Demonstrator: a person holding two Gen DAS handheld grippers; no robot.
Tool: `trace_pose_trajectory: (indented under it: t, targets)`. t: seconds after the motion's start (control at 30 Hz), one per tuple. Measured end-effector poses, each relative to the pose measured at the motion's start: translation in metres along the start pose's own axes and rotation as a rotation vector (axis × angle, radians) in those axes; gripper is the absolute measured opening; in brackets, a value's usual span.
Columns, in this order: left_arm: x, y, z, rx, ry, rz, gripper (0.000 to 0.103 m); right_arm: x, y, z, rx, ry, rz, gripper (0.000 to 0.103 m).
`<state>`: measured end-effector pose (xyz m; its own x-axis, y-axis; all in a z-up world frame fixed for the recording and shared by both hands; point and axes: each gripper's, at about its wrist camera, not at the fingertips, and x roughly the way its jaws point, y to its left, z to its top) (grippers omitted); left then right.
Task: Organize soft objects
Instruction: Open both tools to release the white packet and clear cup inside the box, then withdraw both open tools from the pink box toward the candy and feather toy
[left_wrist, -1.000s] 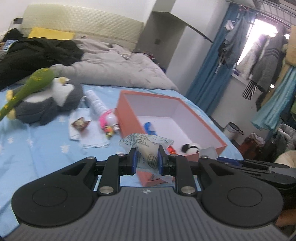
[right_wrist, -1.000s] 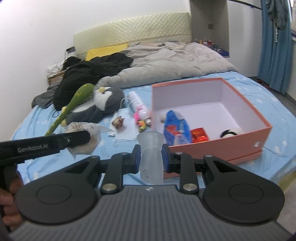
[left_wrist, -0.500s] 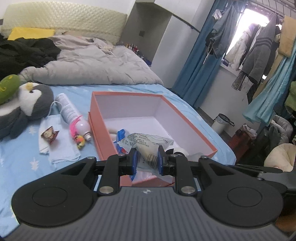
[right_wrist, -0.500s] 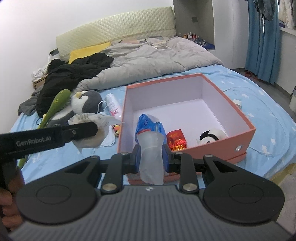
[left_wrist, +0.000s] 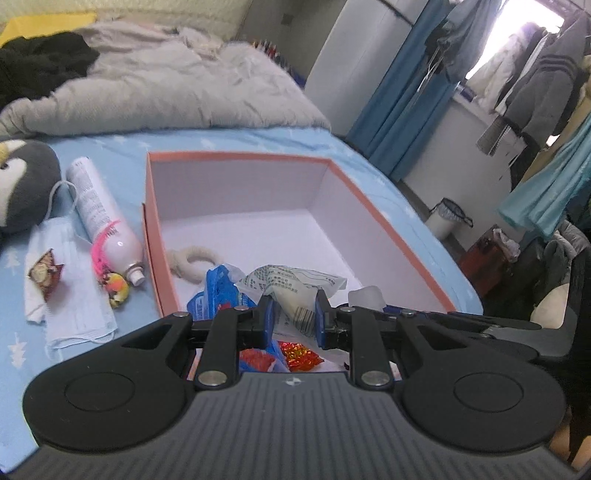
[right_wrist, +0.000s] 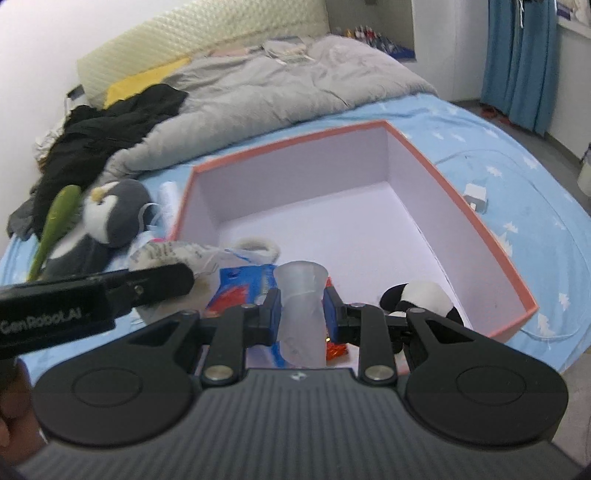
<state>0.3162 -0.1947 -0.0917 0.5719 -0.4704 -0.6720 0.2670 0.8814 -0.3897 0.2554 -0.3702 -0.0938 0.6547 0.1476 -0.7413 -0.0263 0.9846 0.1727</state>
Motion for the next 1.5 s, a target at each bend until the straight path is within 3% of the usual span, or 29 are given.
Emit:
trace_pose_trajectory:
  t: [0.37,0.43,0.47,0.5,0.57,0.97,1.5]
  targets:
    - [0.051,0.015,0.011,-0.031,0.057,0.018,0.026,0.052,-0.024,0.011,0.052,0.083,-0.008,0.033]
    - [0.055,0.017,0.011,-0.042,0.072,0.03,0.036,0.056,-0.028,0.011,0.076,0.096,-0.005,0.036]
    - [0.056,0.018,0.012,-0.047,0.076,0.03,0.049,0.058,-0.03,0.012,0.091,0.103,-0.004,0.037]
    - [0.056,0.017,0.011,-0.047,0.074,0.032,0.054,0.059,-0.033,0.012,0.106,0.108,-0.001,0.042]
    - [0.052,0.015,0.012,-0.03,0.065,0.036,0.054,0.059,-0.035,0.013,0.122,0.109,0.005,0.051]
    - [-0.015,-0.004,0.002,0.022,-0.026,0.026,0.054,0.006,-0.022,0.007,0.108,0.029,0.014,0.052]
    - [-0.135,-0.009,-0.046,0.04,-0.143,0.038,0.054,-0.081,0.026,-0.037,0.067,-0.065,0.04,0.052]
